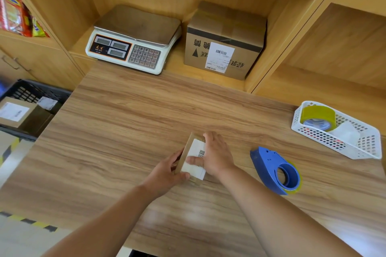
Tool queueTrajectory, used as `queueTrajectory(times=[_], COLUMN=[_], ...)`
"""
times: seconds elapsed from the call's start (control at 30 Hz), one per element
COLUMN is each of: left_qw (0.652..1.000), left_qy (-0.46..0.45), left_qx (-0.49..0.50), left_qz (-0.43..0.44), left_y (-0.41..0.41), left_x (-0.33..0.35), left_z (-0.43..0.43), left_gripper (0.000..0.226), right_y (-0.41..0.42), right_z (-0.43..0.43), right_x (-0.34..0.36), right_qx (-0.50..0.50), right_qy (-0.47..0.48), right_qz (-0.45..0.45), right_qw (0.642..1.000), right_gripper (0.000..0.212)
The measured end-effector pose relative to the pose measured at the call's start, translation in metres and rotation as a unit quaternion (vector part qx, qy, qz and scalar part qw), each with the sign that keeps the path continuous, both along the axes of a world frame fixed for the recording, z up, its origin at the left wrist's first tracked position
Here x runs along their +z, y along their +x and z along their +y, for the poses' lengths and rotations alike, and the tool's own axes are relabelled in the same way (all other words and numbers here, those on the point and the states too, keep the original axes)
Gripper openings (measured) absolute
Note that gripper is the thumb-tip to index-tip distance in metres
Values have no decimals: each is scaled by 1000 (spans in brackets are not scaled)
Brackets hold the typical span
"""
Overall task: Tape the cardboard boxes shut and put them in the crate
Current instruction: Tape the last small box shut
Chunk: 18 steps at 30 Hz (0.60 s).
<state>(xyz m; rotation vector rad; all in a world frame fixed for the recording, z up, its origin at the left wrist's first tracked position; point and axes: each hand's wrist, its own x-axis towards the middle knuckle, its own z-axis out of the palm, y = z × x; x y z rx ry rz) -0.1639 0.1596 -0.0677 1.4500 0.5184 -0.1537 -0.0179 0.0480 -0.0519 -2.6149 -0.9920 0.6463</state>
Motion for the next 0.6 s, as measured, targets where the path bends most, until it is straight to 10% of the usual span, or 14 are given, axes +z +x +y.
queueTrajectory(times=[0.3,0.6], left_qw=[1000,1000], left_qy=[-4,-9], left_qx=[-2,-4], left_qz=[-9,-7], left_y=[-1,-2], left_x=[-6,-16], left_z=[0,0], left_gripper=[74,80], right_y=[20,27], right_z=[7,12], right_x=[-6,-14], right_qx=[-49,-80], right_qy=[87,126], right_qz=[66,76], right_qw=[993,986], right_gripper=[39,39])
